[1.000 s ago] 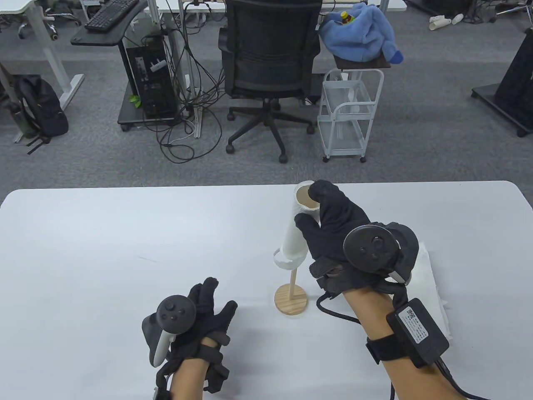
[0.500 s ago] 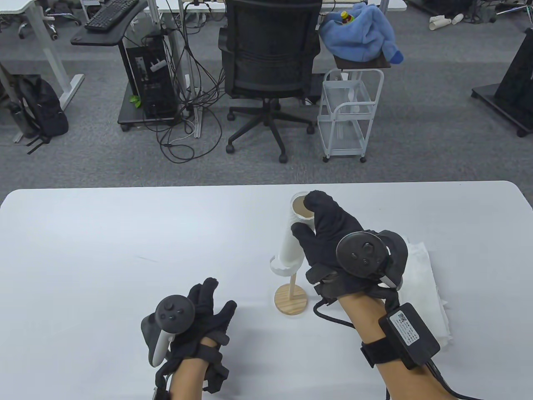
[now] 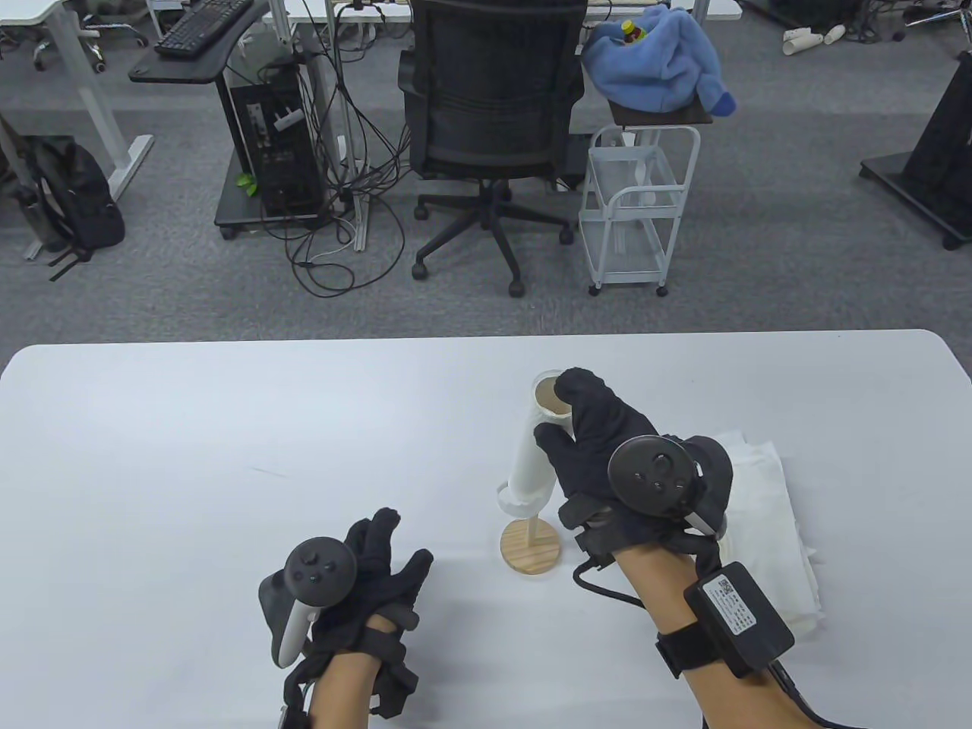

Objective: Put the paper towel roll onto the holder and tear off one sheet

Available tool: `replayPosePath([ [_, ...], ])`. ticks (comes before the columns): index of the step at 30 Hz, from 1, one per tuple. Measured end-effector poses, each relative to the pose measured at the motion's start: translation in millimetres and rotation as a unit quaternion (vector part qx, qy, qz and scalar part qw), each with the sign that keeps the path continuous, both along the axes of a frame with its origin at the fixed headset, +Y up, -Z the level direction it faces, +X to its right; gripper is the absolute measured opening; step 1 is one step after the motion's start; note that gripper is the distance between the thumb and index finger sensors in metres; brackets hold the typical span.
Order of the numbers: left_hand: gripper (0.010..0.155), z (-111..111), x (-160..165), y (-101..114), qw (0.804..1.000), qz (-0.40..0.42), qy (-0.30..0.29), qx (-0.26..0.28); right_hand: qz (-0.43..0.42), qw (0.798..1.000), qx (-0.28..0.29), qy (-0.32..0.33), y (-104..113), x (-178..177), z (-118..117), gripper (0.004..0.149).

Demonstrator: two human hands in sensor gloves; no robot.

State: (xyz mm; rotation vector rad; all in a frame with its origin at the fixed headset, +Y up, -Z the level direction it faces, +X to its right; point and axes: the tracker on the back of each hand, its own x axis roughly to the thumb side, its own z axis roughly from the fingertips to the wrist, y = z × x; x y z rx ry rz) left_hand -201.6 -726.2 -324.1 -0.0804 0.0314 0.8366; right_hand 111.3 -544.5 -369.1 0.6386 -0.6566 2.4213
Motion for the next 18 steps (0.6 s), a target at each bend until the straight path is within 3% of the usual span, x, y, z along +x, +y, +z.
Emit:
replayPosePath([
  [18, 0.076, -0.1, 0.8, 0.1, 1.0, 0.007, -0.007, -0.004, 0.002, 1.0, -0.029, 0.003, -43.6, -0.4, -7.1, 0.065],
])
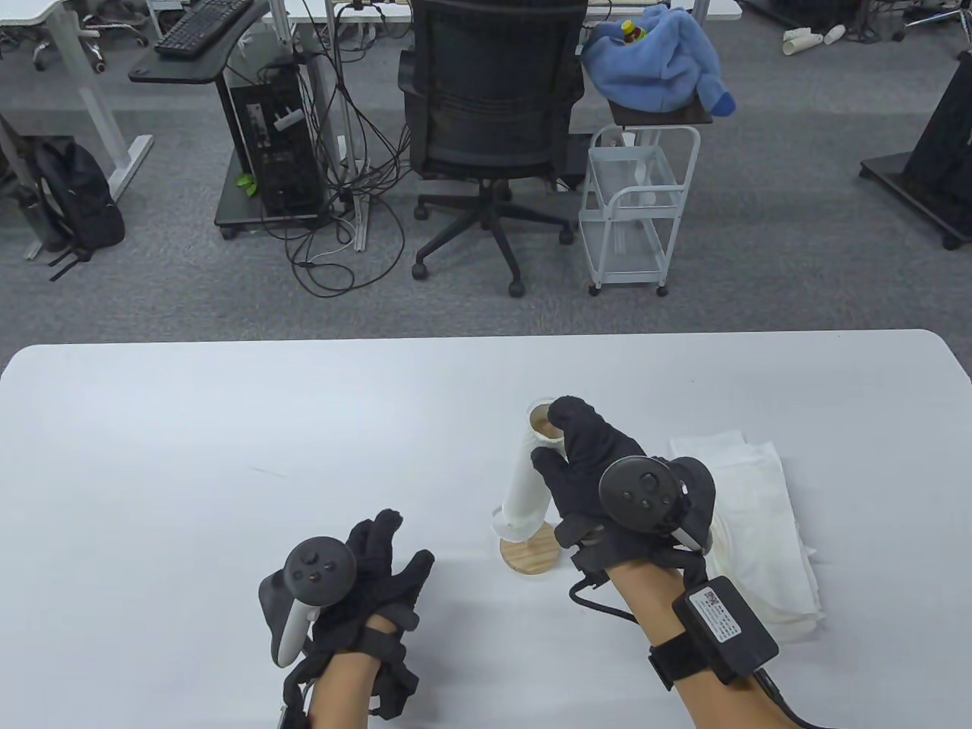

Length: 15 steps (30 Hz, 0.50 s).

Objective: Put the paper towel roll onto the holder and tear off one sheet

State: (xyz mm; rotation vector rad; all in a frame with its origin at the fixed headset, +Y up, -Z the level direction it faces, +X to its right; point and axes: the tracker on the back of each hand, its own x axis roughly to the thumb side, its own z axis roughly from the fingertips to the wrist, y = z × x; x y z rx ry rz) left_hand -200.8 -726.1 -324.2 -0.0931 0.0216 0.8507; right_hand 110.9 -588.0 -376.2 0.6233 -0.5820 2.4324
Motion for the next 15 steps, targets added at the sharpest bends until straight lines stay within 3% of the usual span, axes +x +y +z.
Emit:
replayPosePath([
  [15, 0.076, -0.6, -0.1, -0.5, 1.0, 0.005, -0.001, -0.002, -0.018, 1.0, -0.021, -0.002, -28.3, 1.3, -2.0, 0.067],
])
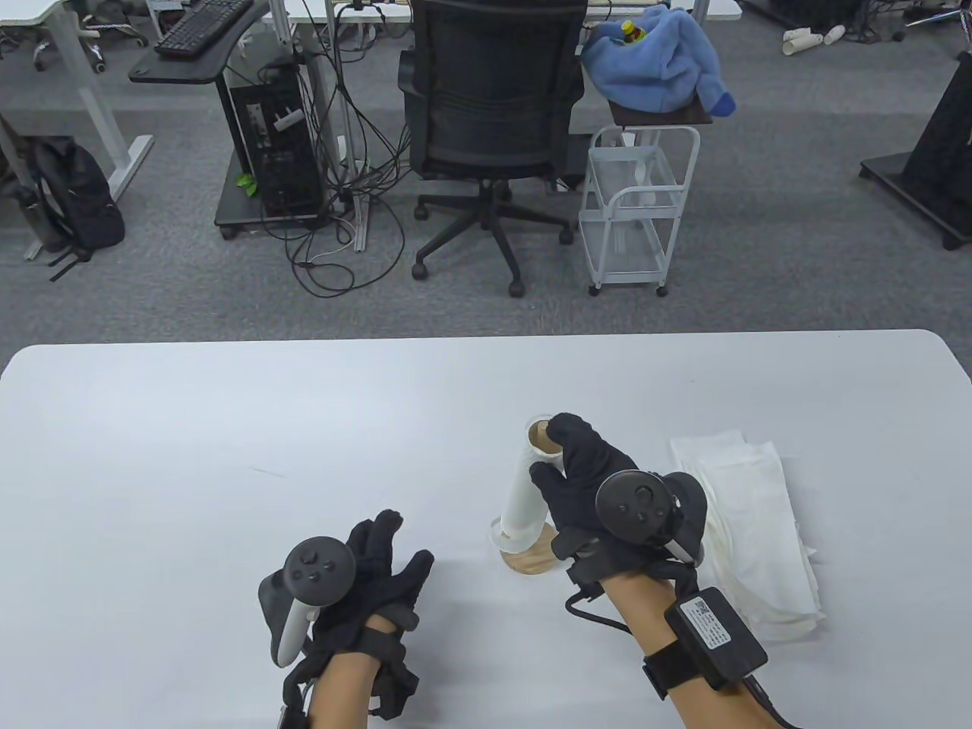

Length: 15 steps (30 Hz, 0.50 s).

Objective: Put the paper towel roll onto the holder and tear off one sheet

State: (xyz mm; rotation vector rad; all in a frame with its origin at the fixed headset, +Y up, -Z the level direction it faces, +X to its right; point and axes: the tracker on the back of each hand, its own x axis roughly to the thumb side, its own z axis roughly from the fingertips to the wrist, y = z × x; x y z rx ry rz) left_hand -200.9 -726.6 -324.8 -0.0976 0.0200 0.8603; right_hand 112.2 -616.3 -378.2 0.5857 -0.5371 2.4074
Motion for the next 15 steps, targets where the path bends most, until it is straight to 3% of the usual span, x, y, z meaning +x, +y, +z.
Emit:
replayPosePath([
  [10, 0.076, 0.0, 0.2, -0.1, 1.0, 0.0, -0.002, 0.0, 0.001, 0.999, -0.052, -0.003, -33.2, -0.9, -5.2, 0.068],
  [15, 0.076, -0.8, 6.1, 4.1, 0.999, 0.004, -0.029, 0.03, 0.016, 0.999, -0.045, 0.009, -35.6, -4.1, -5.0, 0.068],
])
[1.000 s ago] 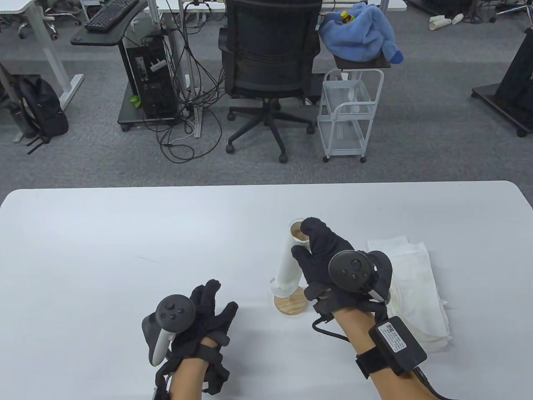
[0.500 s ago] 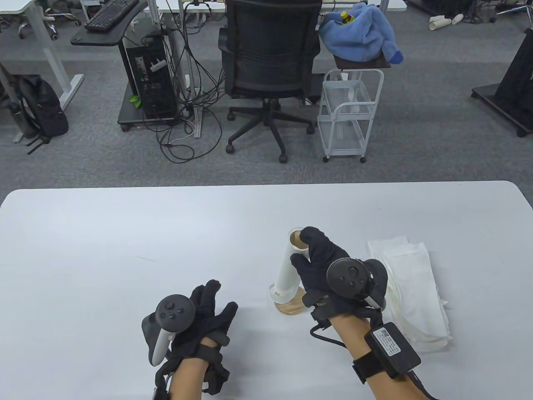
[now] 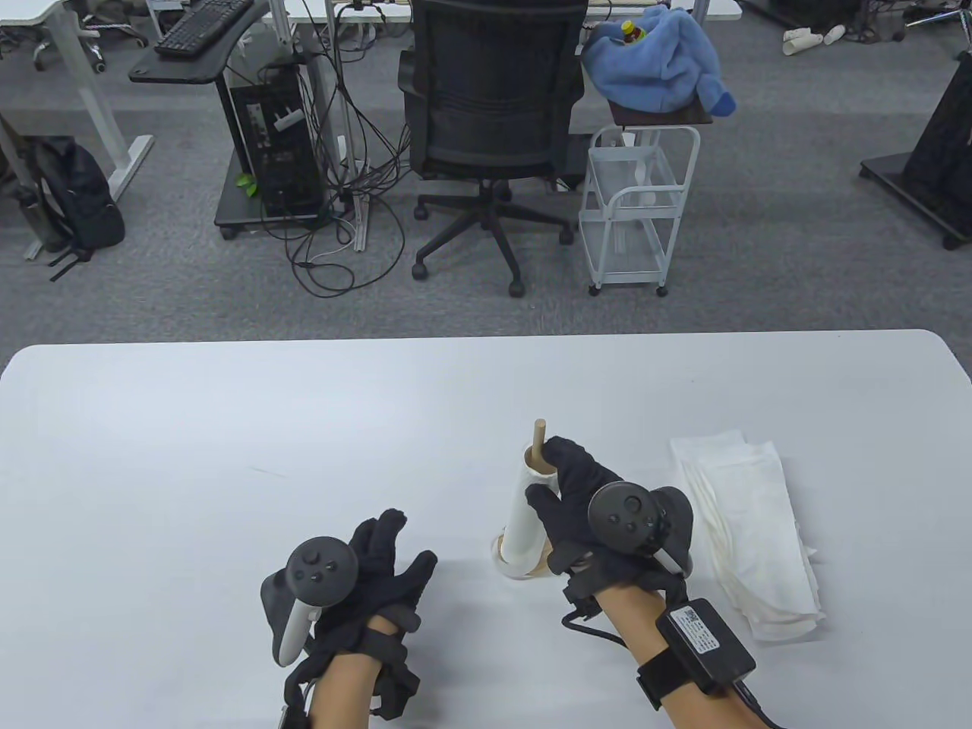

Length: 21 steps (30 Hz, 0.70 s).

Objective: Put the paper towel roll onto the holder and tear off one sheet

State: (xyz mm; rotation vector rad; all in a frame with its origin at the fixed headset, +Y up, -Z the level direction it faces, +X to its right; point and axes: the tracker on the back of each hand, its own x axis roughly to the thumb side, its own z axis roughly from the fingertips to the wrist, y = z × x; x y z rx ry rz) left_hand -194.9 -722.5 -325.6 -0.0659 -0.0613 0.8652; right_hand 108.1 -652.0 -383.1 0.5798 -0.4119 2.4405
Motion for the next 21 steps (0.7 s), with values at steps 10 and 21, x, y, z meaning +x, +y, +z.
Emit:
replayPosePath([
  [10, 0.087, 7.4, 61.2, 58.9, 0.959, -0.214, 0.001, 0.185, -0.073, 0.997, -0.019, 0.029, 7.7, 23.1, 8.0, 0.079],
  [21, 0.095, -27.2, 114.6, 78.8, 0.919, -0.305, -0.047, 0.244, -0.014, 0.995, -0.102, -0.019, -2.3, 8.6, -8.1, 0.086],
])
